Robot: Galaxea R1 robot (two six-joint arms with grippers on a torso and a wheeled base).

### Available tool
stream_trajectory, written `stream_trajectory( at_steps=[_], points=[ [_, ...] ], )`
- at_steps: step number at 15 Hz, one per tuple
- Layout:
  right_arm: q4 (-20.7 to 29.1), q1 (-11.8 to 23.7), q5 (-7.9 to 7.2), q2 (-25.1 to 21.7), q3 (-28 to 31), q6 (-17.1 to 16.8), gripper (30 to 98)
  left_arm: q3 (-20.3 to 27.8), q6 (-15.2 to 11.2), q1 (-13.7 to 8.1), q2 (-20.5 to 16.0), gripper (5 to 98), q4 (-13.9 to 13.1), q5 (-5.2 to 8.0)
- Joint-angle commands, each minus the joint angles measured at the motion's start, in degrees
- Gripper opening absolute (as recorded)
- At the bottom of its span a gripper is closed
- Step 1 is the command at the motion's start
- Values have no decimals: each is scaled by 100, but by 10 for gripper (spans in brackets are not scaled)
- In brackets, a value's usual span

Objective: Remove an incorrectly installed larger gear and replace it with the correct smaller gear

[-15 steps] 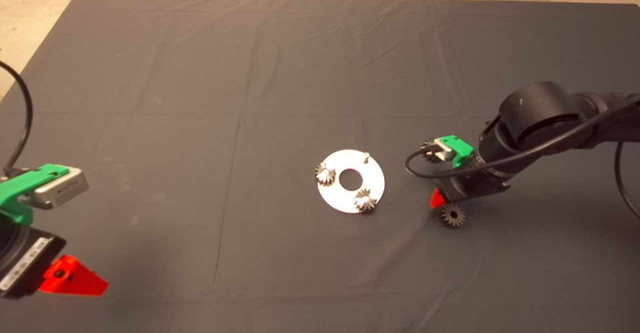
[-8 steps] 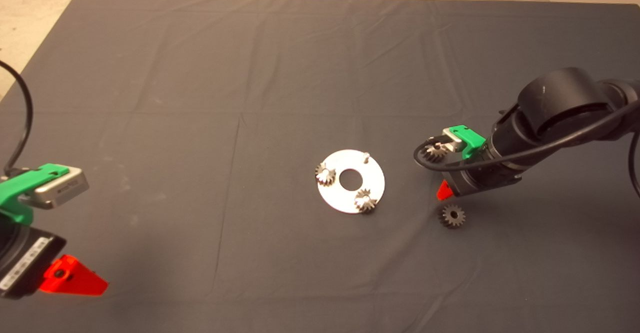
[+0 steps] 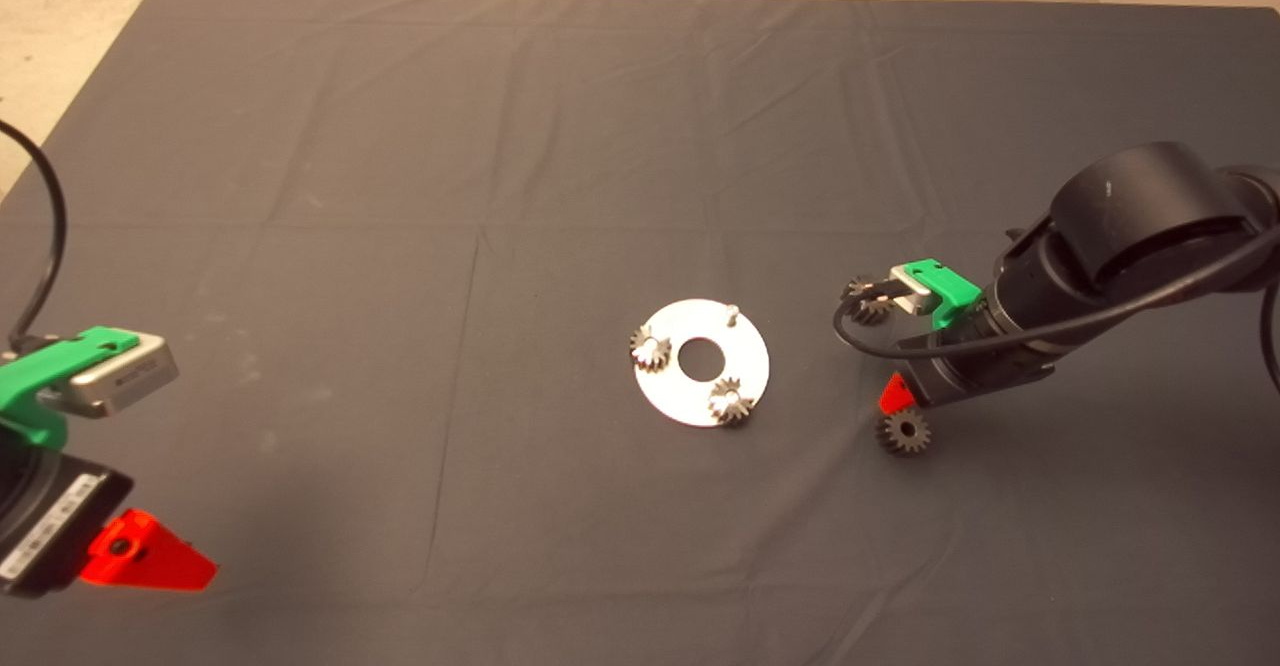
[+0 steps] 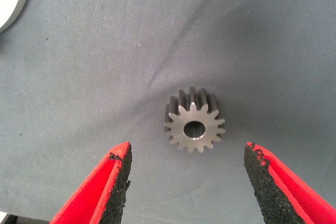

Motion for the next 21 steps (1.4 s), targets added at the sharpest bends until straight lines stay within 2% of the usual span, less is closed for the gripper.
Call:
stream_trajectory(
  at_steps=[1,5,17,21],
  points=[
    [146,-14,-191,-139,57,53,573,64,-45,-60,-10,982,-76,761],
    [111,-242,-191,-135,-22,44,573,73,-45,-60,-10,982,-76,761],
    [102,-335,-200,-86,-242,-35,573,91,-53,-60,-54,982,-85,761],
    [-121,-514,-200,-42,-307,-35,573,91,-53,-60,-45,982,-85,761]
  ],
)
